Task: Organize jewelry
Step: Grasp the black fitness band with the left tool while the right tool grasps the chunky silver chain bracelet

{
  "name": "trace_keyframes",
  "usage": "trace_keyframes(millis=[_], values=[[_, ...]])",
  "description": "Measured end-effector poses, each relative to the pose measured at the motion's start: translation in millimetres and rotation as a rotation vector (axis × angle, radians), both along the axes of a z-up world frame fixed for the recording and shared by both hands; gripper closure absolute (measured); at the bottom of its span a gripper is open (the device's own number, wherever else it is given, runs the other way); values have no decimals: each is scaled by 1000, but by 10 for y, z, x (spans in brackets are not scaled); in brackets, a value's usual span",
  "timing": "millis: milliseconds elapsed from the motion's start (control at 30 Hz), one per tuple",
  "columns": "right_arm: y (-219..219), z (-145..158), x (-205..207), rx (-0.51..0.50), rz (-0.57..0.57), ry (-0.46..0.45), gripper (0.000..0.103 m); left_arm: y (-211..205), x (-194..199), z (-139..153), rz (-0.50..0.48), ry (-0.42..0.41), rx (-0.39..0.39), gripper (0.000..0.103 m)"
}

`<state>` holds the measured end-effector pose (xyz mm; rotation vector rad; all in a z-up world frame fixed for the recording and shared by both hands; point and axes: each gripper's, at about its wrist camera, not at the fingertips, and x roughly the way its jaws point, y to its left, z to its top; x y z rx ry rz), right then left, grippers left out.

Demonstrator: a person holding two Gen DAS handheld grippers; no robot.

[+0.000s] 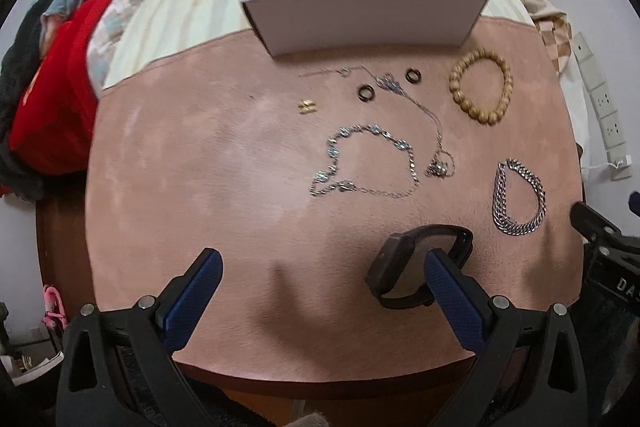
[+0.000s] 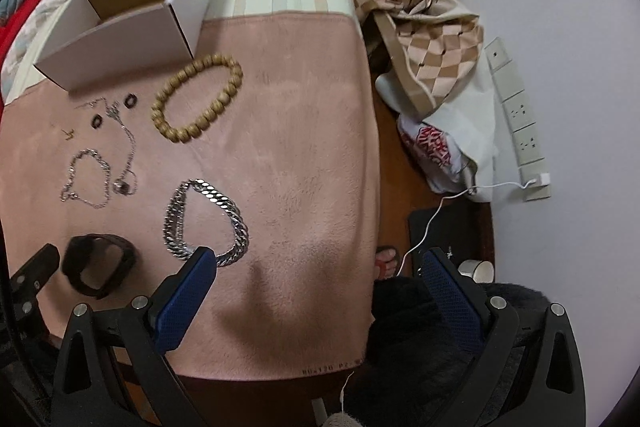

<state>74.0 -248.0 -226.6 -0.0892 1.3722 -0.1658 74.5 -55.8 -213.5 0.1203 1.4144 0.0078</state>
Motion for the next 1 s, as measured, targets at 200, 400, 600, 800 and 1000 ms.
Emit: trace_keyframes(millis=[200, 400, 600, 800, 1000], values=[[-38, -185, 92, 37, 6, 4, 4, -34, 33, -160, 0, 24, -23, 1], [28, -247, 142, 61, 34, -9, 12, -20, 74, -276, -19, 44, -78, 16], [110, -363, 139, 90, 61, 9, 29, 97, 94, -461, -22, 76, -120, 55], [148, -356, 94, 145, 61, -16, 49, 178, 73, -469, -40, 41, -126, 92], [266, -335, 83, 184, 96, -34, 94, 283, 65, -421, -16, 13, -125, 93]])
